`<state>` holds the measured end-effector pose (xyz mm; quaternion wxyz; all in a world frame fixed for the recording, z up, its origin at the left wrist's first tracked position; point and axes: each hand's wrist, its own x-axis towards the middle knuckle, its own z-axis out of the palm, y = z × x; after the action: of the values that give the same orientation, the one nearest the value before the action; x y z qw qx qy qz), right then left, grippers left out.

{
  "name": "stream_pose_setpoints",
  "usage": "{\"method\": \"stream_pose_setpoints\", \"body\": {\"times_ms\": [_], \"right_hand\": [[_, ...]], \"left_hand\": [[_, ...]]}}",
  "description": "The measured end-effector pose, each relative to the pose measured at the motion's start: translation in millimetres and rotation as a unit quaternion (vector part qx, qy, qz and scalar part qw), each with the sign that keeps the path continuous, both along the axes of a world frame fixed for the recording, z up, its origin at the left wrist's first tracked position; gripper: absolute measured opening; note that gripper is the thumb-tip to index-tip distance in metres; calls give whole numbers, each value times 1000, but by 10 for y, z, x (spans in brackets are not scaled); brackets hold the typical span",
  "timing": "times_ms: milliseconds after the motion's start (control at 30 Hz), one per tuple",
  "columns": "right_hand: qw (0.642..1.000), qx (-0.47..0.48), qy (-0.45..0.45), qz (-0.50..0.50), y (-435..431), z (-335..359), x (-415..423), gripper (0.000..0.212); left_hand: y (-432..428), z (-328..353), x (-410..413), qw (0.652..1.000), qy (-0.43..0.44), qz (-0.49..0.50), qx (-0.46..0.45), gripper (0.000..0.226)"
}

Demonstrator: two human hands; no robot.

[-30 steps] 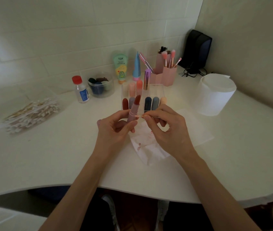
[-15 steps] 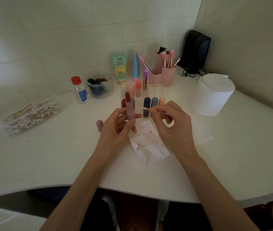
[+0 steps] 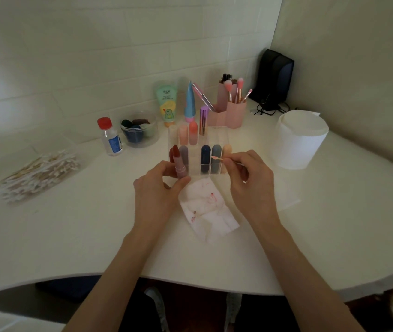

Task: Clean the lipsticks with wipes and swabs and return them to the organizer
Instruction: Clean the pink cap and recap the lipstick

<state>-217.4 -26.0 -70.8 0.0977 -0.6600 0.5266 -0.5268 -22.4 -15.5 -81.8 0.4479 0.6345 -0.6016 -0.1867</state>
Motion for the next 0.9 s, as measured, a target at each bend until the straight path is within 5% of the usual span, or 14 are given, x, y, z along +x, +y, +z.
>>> {"method": "stream_pose_setpoints", "body": {"times_ms": [533,900], "right_hand": [[1000,17,1,5,13,0,19,7],[1000,30,3,7,3,-7,-2,7]], "left_hand": [[-83,-43,-95,988,-133,52,54,28],[-44,-55,-80,991,-117,32,50,29]]}}
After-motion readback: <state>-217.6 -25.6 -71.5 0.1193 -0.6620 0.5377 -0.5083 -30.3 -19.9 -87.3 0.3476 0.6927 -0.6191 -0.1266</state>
